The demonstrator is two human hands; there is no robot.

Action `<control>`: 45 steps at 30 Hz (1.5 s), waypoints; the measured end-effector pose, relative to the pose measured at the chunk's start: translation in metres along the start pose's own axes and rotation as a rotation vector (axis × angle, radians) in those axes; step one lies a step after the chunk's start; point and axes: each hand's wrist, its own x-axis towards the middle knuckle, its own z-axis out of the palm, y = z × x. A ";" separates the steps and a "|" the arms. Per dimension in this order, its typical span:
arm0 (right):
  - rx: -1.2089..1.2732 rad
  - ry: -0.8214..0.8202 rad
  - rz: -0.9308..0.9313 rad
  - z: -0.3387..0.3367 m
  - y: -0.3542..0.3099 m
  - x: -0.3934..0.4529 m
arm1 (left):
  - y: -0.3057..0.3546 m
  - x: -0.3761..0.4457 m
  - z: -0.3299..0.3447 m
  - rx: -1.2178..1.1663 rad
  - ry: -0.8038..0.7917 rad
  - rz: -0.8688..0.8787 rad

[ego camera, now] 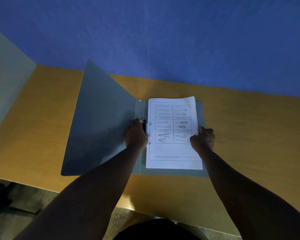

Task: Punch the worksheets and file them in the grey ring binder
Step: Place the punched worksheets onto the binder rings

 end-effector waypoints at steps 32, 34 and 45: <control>0.111 -0.431 -0.420 0.049 -0.086 -0.027 | 0.012 0.012 0.011 -0.150 0.183 -0.127; 0.116 -0.446 -0.437 0.053 -0.087 -0.027 | 0.011 0.011 0.011 -0.160 0.192 -0.137; 0.161 -0.479 -0.297 0.080 -0.089 -0.022 | 0.016 0.005 0.016 -0.254 0.254 -0.166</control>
